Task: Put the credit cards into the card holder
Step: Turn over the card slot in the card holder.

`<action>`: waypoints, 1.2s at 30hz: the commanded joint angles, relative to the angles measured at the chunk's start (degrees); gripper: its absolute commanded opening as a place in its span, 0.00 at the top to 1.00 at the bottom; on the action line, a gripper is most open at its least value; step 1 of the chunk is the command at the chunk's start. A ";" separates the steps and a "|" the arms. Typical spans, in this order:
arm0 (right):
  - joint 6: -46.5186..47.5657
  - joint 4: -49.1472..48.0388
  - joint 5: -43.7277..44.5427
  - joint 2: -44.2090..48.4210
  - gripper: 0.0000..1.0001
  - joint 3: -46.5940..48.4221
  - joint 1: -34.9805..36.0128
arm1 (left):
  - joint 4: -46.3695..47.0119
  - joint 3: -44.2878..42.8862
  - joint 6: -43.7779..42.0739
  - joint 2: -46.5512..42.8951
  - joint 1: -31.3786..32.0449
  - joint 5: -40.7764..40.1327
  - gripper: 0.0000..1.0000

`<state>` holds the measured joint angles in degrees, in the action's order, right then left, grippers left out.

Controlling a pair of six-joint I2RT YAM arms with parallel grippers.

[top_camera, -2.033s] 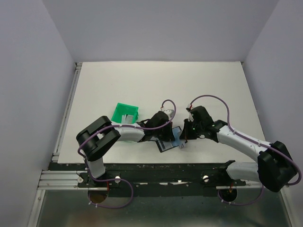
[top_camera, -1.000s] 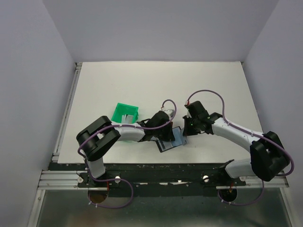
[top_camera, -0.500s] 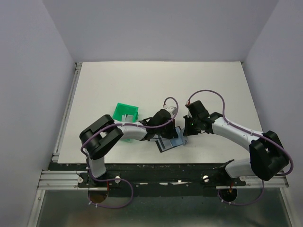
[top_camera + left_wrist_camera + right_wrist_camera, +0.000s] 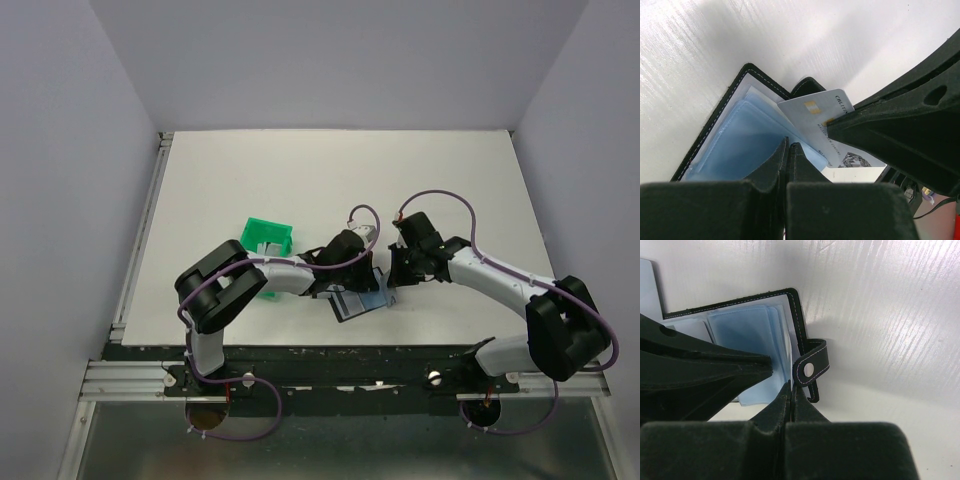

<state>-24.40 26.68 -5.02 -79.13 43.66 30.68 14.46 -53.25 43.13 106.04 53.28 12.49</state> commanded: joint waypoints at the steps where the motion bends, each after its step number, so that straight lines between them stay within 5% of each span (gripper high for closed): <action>1: 0.06 2.33 0.53 -1.73 1.00 -0.15 -0.44 | -4.79 0.69 -0.42 1.45 0.25 -0.98 1.00; 17: 0.15 2.68 0.80 -2.34 0.99 0.11 -0.62 | -16.83 1.93 -3.50 0.40 0.25 -4.14 1.00; 36: 0.06 2.94 0.89 -2.34 1.00 0.11 -0.71 | -20.43 9.66 -2.53 -6.54 0.25 -5.99 1.00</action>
<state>-24.49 26.70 -5.41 -79.83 43.94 30.26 7.16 -47.70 42.46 99.35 53.28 10.66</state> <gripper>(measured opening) 0.012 0.022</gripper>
